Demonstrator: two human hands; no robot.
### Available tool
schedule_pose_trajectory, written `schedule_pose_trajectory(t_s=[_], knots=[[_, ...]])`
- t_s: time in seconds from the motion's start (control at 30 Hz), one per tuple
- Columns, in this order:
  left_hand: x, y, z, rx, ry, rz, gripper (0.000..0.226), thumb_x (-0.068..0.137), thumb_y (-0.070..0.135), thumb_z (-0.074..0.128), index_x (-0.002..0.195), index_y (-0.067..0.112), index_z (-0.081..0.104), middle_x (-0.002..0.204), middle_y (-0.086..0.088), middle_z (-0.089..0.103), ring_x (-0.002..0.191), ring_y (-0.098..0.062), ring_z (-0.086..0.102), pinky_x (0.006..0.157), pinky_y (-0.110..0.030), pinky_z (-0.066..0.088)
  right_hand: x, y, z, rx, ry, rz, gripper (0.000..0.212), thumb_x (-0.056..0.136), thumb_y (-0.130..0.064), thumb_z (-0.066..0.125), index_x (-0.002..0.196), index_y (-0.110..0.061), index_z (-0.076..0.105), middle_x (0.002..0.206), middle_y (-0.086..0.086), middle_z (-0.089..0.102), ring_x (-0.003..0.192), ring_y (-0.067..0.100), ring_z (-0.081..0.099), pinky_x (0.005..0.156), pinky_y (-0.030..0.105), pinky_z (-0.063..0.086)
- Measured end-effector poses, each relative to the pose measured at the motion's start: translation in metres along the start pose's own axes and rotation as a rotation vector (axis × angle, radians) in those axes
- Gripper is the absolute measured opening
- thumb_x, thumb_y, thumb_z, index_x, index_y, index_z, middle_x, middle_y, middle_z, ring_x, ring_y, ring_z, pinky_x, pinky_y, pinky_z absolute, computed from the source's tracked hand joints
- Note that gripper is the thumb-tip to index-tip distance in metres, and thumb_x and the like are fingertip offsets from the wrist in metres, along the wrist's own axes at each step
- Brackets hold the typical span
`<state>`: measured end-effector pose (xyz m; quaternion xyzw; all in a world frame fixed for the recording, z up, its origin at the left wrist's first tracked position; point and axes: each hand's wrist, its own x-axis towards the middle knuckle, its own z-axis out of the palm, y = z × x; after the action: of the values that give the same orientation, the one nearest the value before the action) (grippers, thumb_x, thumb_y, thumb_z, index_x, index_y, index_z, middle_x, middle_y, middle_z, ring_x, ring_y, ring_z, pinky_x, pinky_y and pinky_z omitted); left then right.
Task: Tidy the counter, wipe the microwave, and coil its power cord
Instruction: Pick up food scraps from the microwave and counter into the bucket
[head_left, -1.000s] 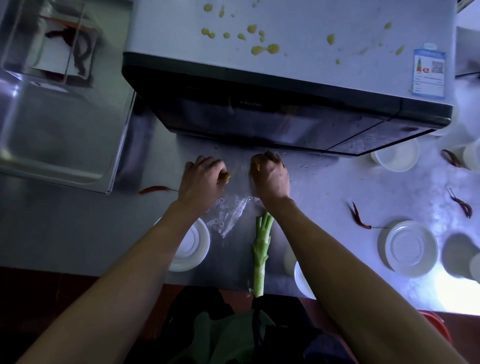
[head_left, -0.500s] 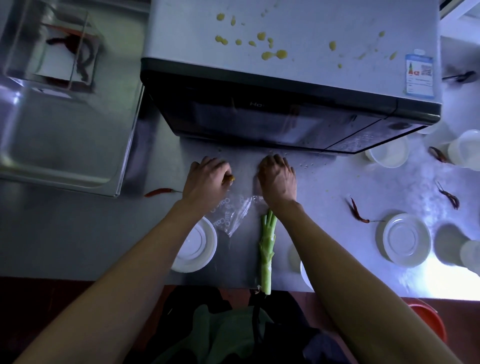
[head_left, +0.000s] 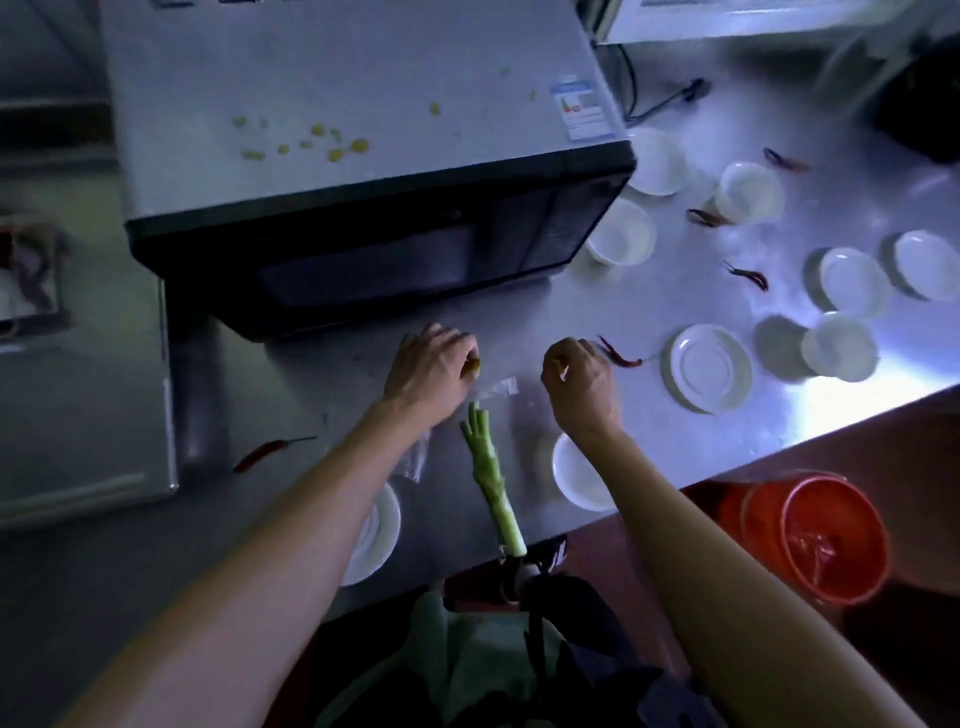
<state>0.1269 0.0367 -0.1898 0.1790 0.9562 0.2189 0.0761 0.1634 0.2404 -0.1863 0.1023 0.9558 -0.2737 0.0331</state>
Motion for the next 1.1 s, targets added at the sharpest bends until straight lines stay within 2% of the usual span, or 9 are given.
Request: schedule_pose_trajectory(t_s=[0.23,0.33,0.43,0.73,0.87,1.1], knots=[[0.027,0.099,0.034,0.067,-0.072,0.190,0.012,0.086,0.028,0.066,0.092,0.018,0.064,0.095,-0.001,0.065,0.099,-0.028,0.054,0.082,-0.043,0.044,-0.041,0.077,-0.054,0.086,0.167,0.123,0.002,0.088,-0.012,0.062,0.087,-0.010,0.063,0.092,0.005,0.063,0.083,0.026,0.057,0.067,0.037,0.046],[0.033,0.153,0.056,0.095,-0.079,0.262,0.014,0.086,0.030,0.066,0.093,0.018,0.065,0.098,-0.002,0.067,0.101,-0.028,0.056,0.080,-0.041,0.043,-0.065,0.120,-0.079,0.107,0.220,0.145,0.003,0.087,-0.013,0.062,0.085,-0.011,0.062,0.088,0.005,0.062,0.081,0.026,0.057,0.067,0.040,0.046],[0.032,0.214,0.081,0.096,-0.123,0.331,0.015,0.085,0.032,0.066,0.093,0.019,0.065,0.098,-0.002,0.067,0.101,-0.027,0.057,0.084,-0.041,0.044,-0.095,0.169,-0.107,0.113,0.275,0.188,0.003,0.085,-0.014,0.062,0.082,-0.013,0.062,0.083,0.004,0.061,0.079,0.025,0.056,0.067,0.040,0.046],[0.013,0.392,0.154,0.213,-0.223,0.591,0.014,0.088,0.035,0.066,0.095,0.023,0.063,0.099,-0.001,0.066,0.103,-0.027,0.055,0.084,-0.039,0.038,-0.201,0.320,-0.190,0.141,0.470,0.381,0.001,0.086,-0.013,0.065,0.086,-0.012,0.065,0.088,0.004,0.062,0.087,0.024,0.057,0.075,0.036,0.045],[0.001,0.457,0.183,0.257,-0.270,0.704,0.019,0.090,0.036,0.063,0.099,0.019,0.062,0.099,-0.003,0.064,0.101,-0.027,0.055,0.088,-0.042,0.044,-0.248,0.376,-0.214,0.165,0.511,0.485,0.004,0.087,-0.012,0.064,0.085,-0.009,0.063,0.089,0.004,0.061,0.086,0.023,0.056,0.074,0.034,0.045],[-0.012,0.556,0.230,0.341,-0.302,0.943,0.023,0.092,0.039,0.061,0.103,0.020,0.061,0.103,-0.002,0.063,0.103,-0.026,0.053,0.088,-0.042,0.043,-0.313,0.440,-0.238,0.201,0.655,0.658,0.003,0.086,-0.015,0.066,0.085,-0.012,0.064,0.087,0.000,0.061,0.083,0.022,0.057,0.071,0.036,0.047]])
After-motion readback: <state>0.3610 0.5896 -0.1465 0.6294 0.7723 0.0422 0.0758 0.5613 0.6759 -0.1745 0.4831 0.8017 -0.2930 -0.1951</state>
